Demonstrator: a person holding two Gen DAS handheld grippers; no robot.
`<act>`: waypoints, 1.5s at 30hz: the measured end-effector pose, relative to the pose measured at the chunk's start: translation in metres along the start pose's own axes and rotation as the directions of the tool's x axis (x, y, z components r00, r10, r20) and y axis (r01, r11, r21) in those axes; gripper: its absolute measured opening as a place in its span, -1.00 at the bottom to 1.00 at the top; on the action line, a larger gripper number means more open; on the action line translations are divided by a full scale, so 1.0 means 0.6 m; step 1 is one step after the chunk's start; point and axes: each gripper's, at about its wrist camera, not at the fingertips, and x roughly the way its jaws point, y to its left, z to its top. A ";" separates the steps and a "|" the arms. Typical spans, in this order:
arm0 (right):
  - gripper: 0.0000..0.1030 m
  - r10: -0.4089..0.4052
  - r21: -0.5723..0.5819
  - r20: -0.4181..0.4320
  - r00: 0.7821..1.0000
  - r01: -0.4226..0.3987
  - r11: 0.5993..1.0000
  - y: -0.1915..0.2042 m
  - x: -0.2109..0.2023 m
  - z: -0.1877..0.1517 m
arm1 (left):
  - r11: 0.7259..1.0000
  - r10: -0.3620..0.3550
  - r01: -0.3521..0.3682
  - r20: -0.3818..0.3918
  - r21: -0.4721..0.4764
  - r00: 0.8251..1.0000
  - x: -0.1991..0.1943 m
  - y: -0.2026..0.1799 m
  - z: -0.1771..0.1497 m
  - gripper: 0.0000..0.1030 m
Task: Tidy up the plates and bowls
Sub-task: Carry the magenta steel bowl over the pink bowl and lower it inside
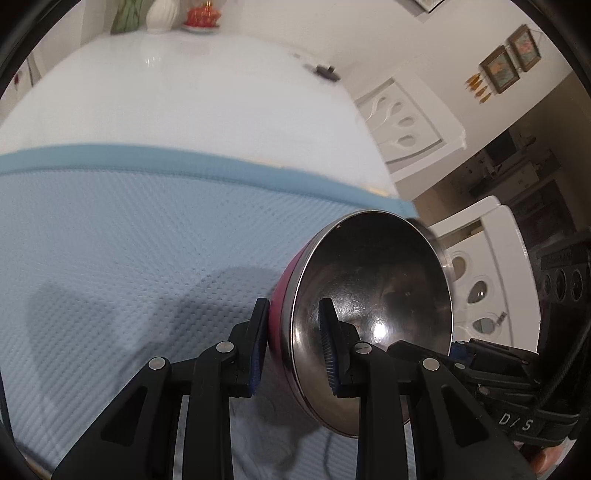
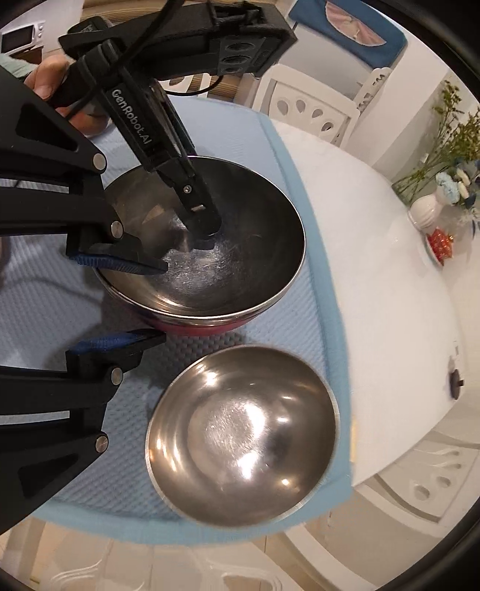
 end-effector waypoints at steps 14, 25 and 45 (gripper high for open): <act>-0.43 -0.026 -0.018 0.071 0.997 0.028 0.999 0.086 -0.171 -0.089 | 0.995 -0.077 0.065 0.152 0.082 0.985 -0.204 -0.087 -0.075 -0.55; -0.43 -0.001 0.017 0.041 0.999 0.000 1.000 0.112 -0.215 -0.253 | 0.990 -0.046 0.029 0.125 0.140 0.991 -0.257 -0.110 -0.205 -0.54; -0.43 -0.078 0.068 -0.125 0.989 0.087 0.994 0.089 -0.123 -0.402 | 0.975 0.024 -0.007 -0.073 0.221 0.997 -0.187 -0.085 -0.355 -0.54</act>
